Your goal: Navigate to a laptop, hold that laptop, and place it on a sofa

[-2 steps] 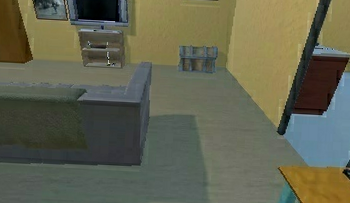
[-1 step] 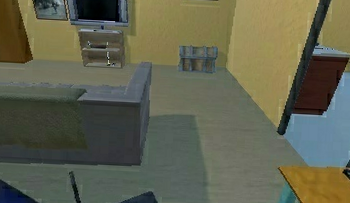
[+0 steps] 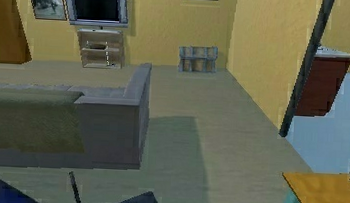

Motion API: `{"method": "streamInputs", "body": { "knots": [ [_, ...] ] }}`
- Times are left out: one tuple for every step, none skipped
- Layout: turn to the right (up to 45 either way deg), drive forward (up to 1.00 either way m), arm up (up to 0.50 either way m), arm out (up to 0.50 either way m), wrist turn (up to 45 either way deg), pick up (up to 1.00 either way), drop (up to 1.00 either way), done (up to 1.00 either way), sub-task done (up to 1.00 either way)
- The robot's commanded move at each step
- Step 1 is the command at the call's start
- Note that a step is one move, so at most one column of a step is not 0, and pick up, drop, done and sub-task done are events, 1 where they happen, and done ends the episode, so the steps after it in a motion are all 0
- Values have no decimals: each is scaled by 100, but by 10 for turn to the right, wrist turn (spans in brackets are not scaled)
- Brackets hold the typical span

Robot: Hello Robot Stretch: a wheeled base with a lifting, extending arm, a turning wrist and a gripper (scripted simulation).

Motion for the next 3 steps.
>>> {"method": "streamInputs", "body": {
  "knots": [
    [-450,0,0,0,0,0,0,0,0],
    [-270,0,0,0,0,0,0,0,0],
    [0,100,0,0,0,0,0,0,0]
  ]
}}
